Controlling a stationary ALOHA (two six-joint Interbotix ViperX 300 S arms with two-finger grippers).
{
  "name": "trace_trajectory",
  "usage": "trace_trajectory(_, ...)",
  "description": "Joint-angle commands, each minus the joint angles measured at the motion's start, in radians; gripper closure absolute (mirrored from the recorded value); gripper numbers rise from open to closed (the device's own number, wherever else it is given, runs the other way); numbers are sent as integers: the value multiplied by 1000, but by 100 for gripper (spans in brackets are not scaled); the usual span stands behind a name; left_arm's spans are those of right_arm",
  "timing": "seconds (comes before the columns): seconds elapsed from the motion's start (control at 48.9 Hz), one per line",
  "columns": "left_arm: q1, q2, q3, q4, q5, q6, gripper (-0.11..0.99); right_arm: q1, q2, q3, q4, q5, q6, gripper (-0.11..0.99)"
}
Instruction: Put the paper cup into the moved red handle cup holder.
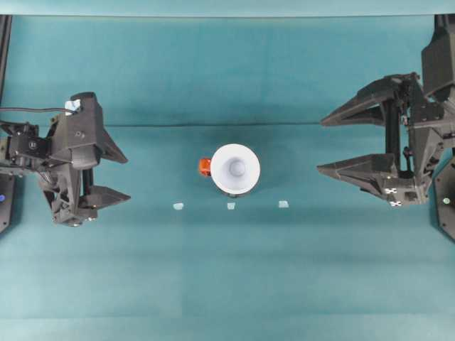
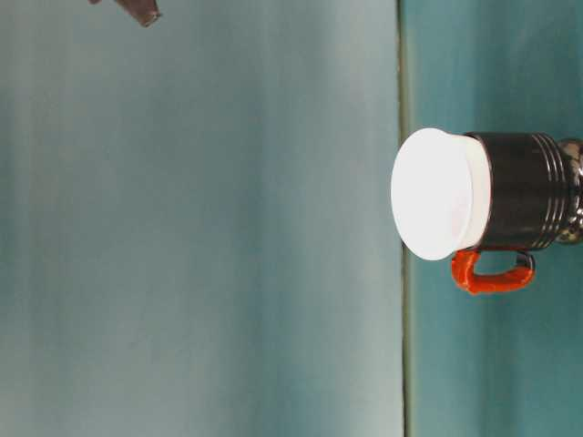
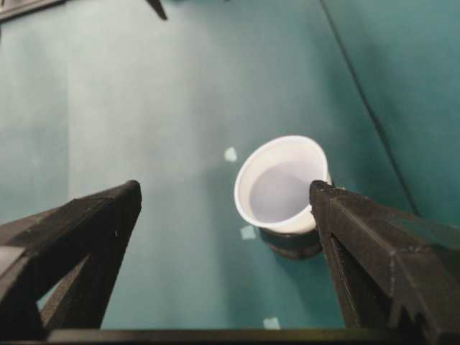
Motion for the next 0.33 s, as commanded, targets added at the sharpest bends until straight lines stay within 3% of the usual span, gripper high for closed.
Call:
trace_trajectory(0.0,-5,-8,-12,0,-5,0,-4,-2,-5,-9,-2,-8,6,1)
trace_trajectory(0.123,-8,-8,-12,0,-5,-2,-4,-2,-5,-8,-2,-9,6,1)
trace_trajectory(0.307,-26,-23,-3,0,-5,-2,-4,-3,-5,-6,-2,-9,6,1)
